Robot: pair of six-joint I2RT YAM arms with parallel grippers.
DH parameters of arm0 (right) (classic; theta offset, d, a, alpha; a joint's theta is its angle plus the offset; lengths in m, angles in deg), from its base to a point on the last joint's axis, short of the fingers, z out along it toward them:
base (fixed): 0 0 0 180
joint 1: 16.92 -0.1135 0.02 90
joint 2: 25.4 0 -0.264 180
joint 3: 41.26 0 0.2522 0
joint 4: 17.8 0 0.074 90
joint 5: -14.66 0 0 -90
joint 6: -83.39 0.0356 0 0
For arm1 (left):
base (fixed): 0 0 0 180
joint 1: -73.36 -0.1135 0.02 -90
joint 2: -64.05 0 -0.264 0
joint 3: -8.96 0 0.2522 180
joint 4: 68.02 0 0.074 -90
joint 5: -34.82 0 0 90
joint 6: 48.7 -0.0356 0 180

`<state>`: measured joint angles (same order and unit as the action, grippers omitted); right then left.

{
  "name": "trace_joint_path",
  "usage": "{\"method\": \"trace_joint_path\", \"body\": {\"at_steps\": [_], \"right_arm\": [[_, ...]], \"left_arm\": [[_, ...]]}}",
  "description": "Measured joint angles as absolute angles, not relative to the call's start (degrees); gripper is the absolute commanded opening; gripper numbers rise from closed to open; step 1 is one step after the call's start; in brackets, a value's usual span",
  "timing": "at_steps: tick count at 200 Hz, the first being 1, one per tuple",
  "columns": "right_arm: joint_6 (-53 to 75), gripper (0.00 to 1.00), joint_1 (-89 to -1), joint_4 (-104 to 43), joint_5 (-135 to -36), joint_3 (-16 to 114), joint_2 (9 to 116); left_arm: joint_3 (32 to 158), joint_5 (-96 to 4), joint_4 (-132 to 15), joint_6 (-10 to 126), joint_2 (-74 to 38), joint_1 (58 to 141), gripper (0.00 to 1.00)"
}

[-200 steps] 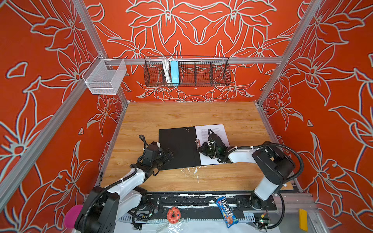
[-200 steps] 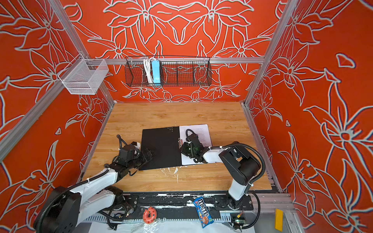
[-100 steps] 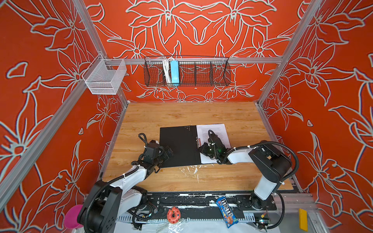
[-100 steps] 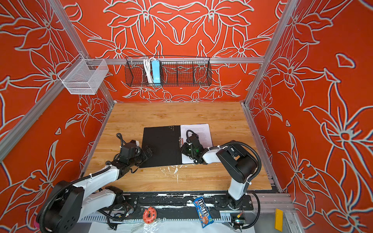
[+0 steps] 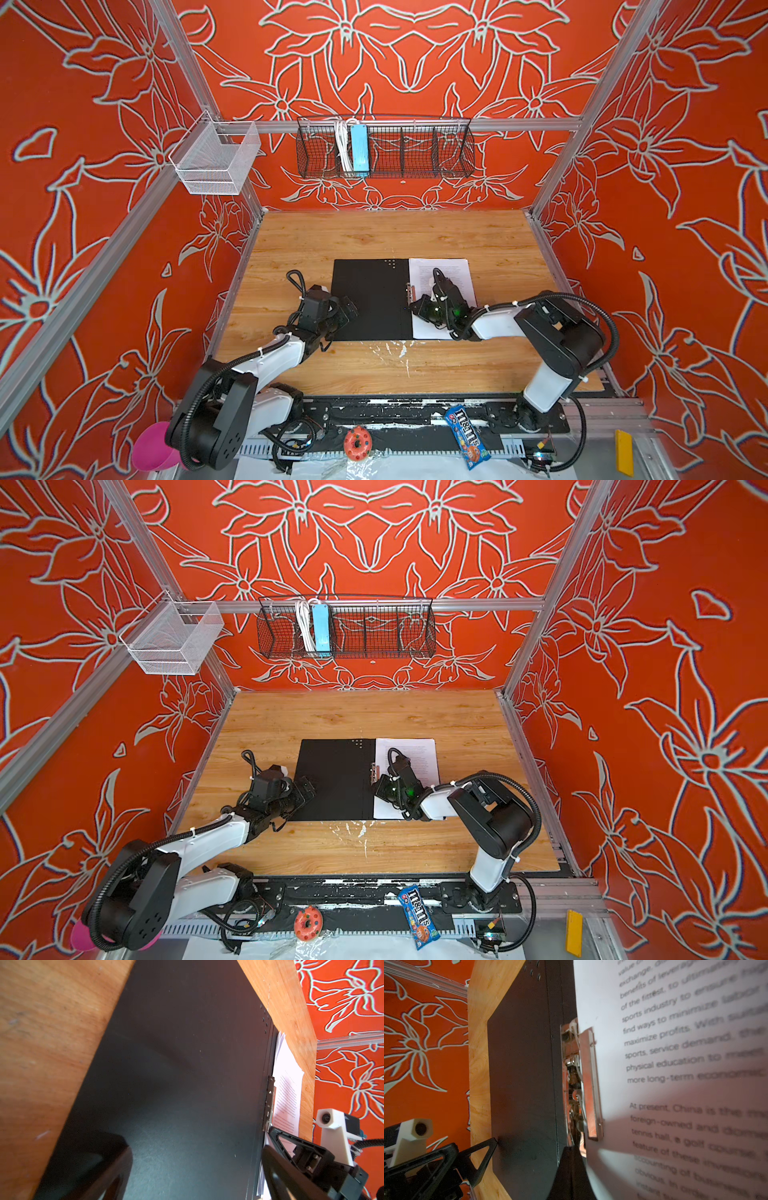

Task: Put the files into the folder
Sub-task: 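Open the right gripper and lift it off the clip while the left draws back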

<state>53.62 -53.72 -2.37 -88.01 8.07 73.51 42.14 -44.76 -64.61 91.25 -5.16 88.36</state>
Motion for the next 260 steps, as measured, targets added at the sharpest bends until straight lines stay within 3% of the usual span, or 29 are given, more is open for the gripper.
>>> {"method": "trace_joint_path", "body": {"at_steps": [40, 102, 153, 177, 197, 260], "right_arm": [[53.55, 0.00, -53.45, -2.39, -89.80, 8.12, 73.51], [50.25, 0.44, -53.37, -7.57, -92.03, 8.38, 70.30], [41.35, 0.80, -52.58, -20.81, -91.22, 9.78, 57.62], [36.48, 0.84, -48.71, -28.57, -90.59, 13.36, 50.32], [33.62, 0.88, -39.97, -31.87, -91.73, 13.41, 46.54], [29.38, 0.90, -21.10, -40.99, -93.15, 6.37, 43.52]], "left_arm": [[42.18, -44.56, -64.52, 90.77, -5.08, 88.36, 0.98], [46.73, -39.69, -55.84, 86.27, -4.84, 88.34, 0.98], [53.57, -38.31, -47.17, 83.93, 1.70, 87.92, 0.98], [55.08, -39.89, -45.07, 82.55, 5.72, 85.63, 0.98], [55.04, -40.63, -43.49, 81.42, 5.44, 82.48, 0.98], [57.13, -41.72, -41.33, 77.07, -7.06, 76.56, 0.98]]}}
